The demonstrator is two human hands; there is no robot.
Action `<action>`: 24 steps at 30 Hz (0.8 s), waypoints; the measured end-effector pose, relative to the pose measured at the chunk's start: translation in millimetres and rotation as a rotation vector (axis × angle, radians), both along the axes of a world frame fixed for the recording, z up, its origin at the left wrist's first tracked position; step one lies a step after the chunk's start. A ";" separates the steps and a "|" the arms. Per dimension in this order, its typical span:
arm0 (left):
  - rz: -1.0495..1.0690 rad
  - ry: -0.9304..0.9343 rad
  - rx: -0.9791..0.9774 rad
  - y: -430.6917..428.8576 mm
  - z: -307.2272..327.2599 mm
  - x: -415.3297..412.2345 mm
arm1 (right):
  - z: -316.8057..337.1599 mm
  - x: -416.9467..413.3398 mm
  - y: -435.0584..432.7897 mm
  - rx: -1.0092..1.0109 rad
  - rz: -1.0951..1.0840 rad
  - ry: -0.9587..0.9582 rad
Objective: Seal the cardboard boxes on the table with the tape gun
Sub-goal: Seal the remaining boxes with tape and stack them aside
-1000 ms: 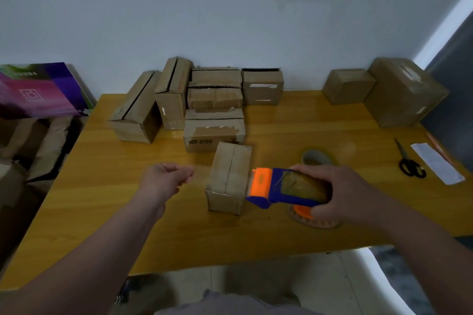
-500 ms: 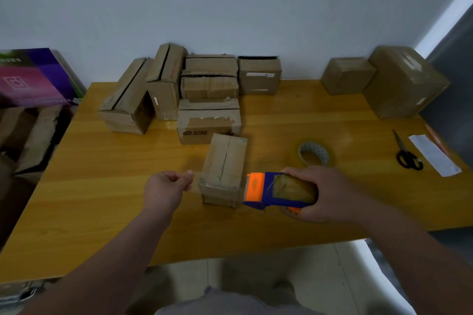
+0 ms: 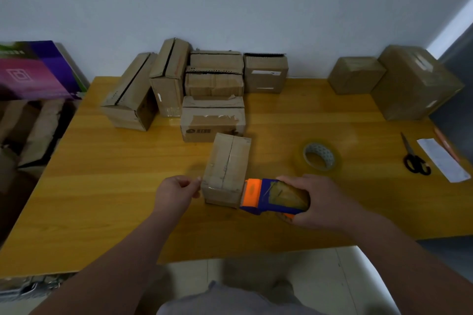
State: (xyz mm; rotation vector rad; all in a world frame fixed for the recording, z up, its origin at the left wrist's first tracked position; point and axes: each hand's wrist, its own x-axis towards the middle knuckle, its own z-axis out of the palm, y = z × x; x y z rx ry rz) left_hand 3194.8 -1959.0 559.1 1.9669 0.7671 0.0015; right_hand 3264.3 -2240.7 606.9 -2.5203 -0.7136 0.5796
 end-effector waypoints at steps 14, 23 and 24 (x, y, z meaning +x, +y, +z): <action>0.086 -0.218 -0.341 -24.7 11.7 -20.6 | -3.3 -5.3 4.0 0.026 -0.065 -0.016; -0.236 0.162 -0.074 0.5 -16.5 -23.3 | -7.0 -3.2 3.6 -0.017 -0.045 -0.022; -0.217 0.107 0.020 -11.4 -0.8 -22.0 | -6.4 -3.4 3.5 -0.018 -0.043 -0.019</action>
